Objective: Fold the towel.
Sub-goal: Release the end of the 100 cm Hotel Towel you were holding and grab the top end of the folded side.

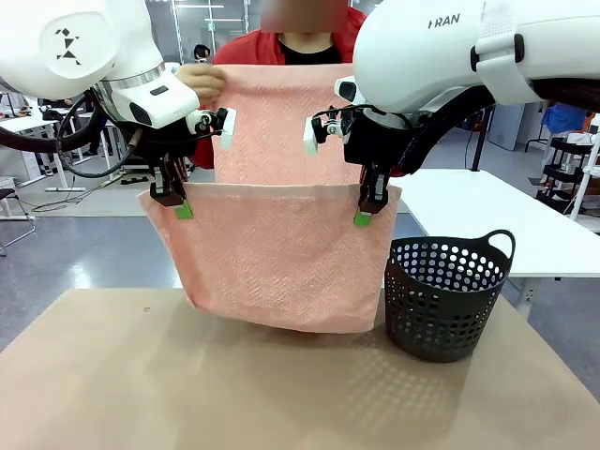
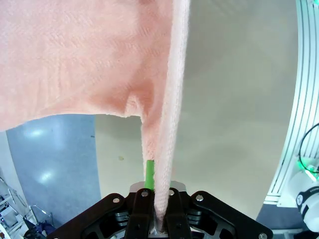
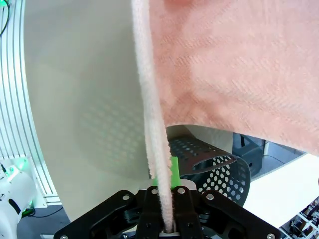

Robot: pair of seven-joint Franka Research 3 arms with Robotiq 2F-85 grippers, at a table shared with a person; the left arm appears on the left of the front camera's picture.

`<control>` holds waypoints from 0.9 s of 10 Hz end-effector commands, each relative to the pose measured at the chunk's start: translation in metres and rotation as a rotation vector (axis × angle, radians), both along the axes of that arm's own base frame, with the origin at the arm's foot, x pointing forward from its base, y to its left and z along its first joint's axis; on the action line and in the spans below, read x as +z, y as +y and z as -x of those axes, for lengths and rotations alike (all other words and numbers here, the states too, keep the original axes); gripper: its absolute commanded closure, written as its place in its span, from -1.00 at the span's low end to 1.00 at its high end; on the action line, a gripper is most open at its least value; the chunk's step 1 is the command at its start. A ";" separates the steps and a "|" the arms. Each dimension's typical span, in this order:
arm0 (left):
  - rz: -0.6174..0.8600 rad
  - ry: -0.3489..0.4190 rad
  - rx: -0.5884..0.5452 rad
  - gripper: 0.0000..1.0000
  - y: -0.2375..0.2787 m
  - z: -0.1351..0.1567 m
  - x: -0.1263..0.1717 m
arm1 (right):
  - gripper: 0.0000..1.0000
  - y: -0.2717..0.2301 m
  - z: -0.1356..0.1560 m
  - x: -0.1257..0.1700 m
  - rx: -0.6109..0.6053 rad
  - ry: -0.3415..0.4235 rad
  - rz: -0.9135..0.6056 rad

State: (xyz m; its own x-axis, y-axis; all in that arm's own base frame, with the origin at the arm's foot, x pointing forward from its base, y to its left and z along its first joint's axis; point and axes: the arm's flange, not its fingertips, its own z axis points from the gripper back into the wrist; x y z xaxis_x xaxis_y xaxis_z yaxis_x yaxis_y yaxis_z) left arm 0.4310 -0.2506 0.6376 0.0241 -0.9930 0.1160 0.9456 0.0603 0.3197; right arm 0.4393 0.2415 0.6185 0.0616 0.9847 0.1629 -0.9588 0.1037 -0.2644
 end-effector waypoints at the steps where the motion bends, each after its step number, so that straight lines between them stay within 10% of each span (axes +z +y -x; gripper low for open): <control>1: 0.003 -0.003 0.002 1.00 0.001 -0.001 0.002 | 1.00 -0.001 0.000 0.001 0.009 -0.004 0.004; 9: 0.003 -0.003 0.002 1.00 0.001 -0.001 0.002 | 1.00 -0.001 0.000 0.001 0.009 -0.004 0.004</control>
